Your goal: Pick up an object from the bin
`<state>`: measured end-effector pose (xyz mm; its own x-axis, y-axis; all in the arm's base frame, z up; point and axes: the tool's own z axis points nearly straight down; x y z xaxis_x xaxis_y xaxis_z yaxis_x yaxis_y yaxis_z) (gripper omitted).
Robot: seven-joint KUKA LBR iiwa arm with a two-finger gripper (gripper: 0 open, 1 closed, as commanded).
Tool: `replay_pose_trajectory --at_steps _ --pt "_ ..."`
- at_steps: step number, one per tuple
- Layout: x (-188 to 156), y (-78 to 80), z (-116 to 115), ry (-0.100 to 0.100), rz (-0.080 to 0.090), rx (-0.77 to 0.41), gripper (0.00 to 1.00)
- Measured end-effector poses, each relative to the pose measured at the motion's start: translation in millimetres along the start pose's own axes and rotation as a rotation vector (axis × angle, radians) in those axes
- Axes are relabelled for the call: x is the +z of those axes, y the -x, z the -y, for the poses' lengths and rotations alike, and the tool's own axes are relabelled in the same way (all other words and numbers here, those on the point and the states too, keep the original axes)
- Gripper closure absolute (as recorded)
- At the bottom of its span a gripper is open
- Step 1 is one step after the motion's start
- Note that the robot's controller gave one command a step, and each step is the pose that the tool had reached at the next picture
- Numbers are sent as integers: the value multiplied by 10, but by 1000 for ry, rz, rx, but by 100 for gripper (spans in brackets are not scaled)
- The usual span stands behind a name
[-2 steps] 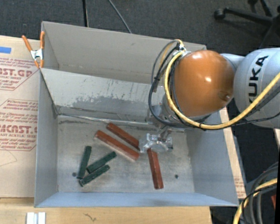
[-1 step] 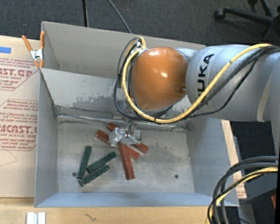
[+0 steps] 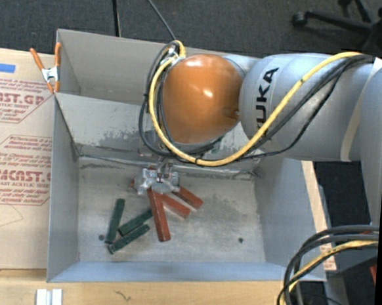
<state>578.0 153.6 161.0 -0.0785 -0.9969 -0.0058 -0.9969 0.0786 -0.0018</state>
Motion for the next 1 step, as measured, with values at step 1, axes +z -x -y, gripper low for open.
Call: replay_pose_trajectory --at_steps 1 --pt "-1236 -190 0 -8 -1 25 100"
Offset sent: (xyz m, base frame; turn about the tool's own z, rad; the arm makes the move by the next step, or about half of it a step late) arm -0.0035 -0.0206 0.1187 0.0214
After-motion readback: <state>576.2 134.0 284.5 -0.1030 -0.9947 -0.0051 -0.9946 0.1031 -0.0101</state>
